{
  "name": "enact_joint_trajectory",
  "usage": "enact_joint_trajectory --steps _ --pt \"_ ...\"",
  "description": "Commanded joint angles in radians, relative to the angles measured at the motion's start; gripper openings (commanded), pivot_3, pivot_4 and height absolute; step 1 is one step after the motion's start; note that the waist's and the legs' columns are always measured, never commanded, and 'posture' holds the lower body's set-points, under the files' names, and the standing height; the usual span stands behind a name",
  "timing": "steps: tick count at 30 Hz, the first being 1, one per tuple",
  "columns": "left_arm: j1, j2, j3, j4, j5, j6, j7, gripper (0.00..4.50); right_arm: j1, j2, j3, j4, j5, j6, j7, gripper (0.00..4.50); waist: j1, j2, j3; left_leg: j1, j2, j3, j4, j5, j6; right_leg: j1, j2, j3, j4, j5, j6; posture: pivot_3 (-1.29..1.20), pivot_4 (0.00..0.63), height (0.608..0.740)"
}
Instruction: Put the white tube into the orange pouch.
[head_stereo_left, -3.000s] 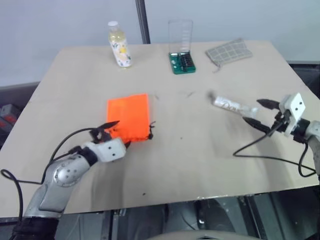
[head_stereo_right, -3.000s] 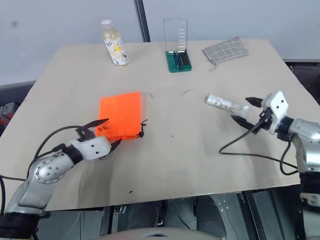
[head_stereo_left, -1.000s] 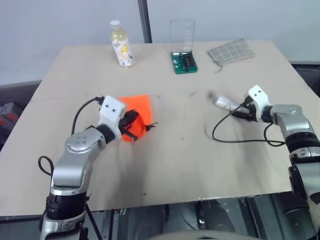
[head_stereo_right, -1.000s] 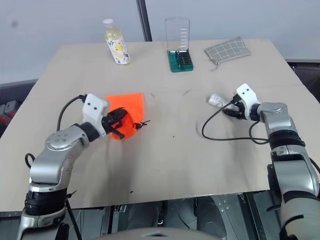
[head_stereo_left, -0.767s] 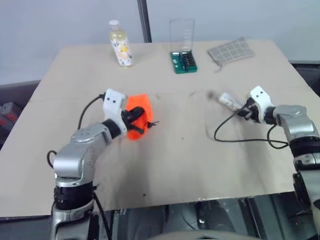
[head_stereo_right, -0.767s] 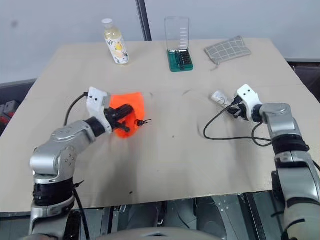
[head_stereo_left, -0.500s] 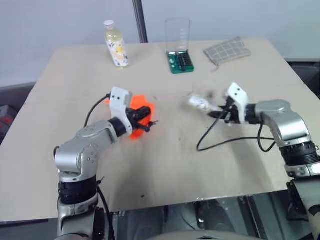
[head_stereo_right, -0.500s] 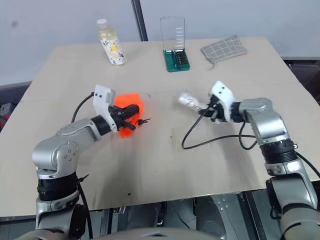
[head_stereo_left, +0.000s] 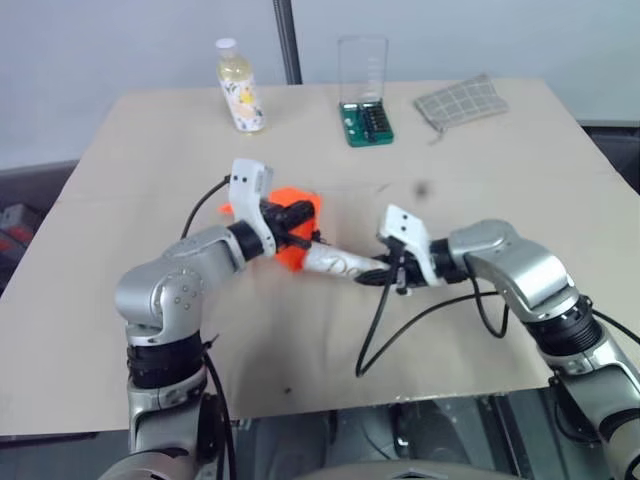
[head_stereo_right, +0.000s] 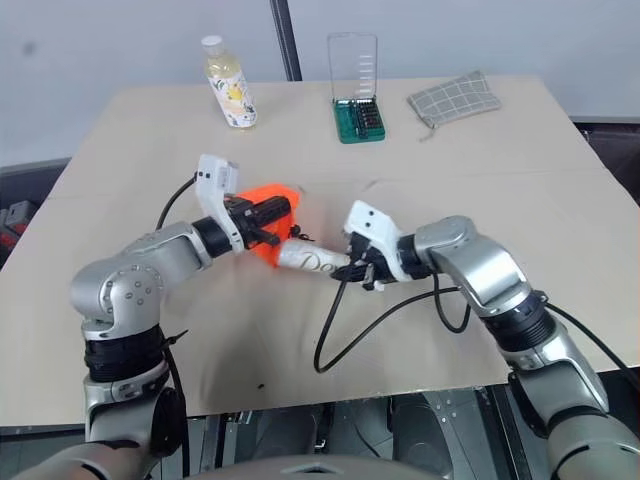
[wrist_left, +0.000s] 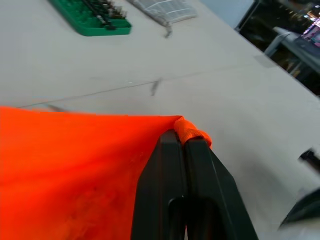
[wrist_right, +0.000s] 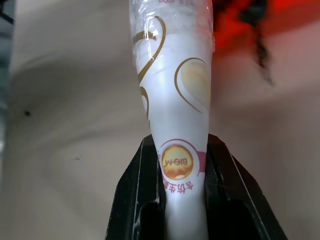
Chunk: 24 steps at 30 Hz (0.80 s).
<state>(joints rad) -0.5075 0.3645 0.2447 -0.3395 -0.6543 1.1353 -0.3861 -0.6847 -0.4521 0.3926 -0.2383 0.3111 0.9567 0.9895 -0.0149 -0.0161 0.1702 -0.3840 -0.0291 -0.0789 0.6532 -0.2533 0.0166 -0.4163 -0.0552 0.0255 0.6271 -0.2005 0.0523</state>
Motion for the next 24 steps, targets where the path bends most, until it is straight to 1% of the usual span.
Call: enact_joint_trajectory --steps 1,3,8,10,12,16,19,22,24 --pt "-0.02 0.009 0.013 -0.034 -0.033 0.017 0.015 0.0 -0.017 0.08 -0.006 -0.029 0.022 0.045 -0.081 0.37 0.0 0.0 0.0 0.0 0.0 0.0 0.0 0.0 0.0 0.0 0.0 0.0 0.0 0.0 0.0 0.0 0.15 0.74" --pt "-0.017 0.02 0.004 -0.036 -0.037 0.022 0.015 0.0 -0.021 0.132 -0.032 -0.012 0.035 0.104 -0.137 0.37 0.0 0.0 0.0 0.0 0.0 0.0 0.0 0.0 0.0 0.0 0.0 0.0 0.0 0.0 0.0 0.0 0.15 0.74" --pt "-0.024 0.031 0.016 -0.037 -0.073 0.04 0.01 0.0 -0.026 0.208 -0.079 0.053 0.04 0.183 -0.244 0.37 0.003 0.0 0.0 0.0 -0.001 -0.002 0.0 0.001 -0.001 0.0 -0.001 -0.001 0.001 0.0 0.0 0.0 0.15 0.74" --pt "-0.025 0.028 0.039 -0.046 -0.115 0.062 0.007 0.0 -0.026 0.283 -0.113 0.107 0.035 0.223 -0.327 0.37 0.001 0.0 0.0 0.0 -0.002 -0.002 0.0 0.001 -0.001 0.0 -0.001 0.0 0.001 0.0 0.0 0.0 0.15 0.74" --pt "-0.013 0.042 0.045 -0.065 -0.143 0.073 -0.005 0.0 -0.031 0.331 -0.132 0.144 0.026 0.235 -0.382 0.37 -0.002 0.0 0.0 0.0 -0.001 -0.002 -0.001 0.001 -0.001 0.0 0.0 -0.001 0.001 0.0 0.0 0.0 0.15 0.74" --pt "0.022 0.074 0.038 -0.09 -0.175 0.077 -0.024 0.0 -0.05 0.385 -0.163 0.186 0.029 0.236 -0.439 0.37 -0.005 0.0 0.0 0.0 -0.001 -0.003 -0.003 0.002 -0.003 -0.002 0.001 0.0 0.001 0.0 0.0 0.0 0.15 0.74" --pt "0.045 0.094 0.044 -0.086 -0.172 0.065 -0.022 0.0 -0.062 0.365 -0.159 0.187 0.033 0.231 -0.434 0.37 -0.005 0.0 0.0 0.0 -0.001 -0.002 -0.003 0.002 -0.003 -0.002 0.001 0.0 0.001 0.0 0.0 0.0 0.15 0.74" --pt "0.055 0.114 0.053 -0.055 -0.154 0.041 -0.016 0.0 -0.06 0.303 -0.135 0.136 0.058 0.235 -0.382 0.37 0.001 0.0 0.0 0.0 -0.002 -0.003 -0.003 0.002 -0.003 -0.001 0.001 -0.001 0.001 0.0 0.0 0.0 0.15 0.74" --pt "0.055 0.128 0.059 -0.024 -0.142 0.027 -0.017 0.0 -0.041 0.237 -0.11 0.065 0.097 0.249 -0.32 0.37 -0.001 0.0 0.0 0.0 -0.002 -0.004 -0.003 0.002 -0.003 -0.001 0.0 -0.001 0.001 0.0 0.0 0.0 0.15 0.74"
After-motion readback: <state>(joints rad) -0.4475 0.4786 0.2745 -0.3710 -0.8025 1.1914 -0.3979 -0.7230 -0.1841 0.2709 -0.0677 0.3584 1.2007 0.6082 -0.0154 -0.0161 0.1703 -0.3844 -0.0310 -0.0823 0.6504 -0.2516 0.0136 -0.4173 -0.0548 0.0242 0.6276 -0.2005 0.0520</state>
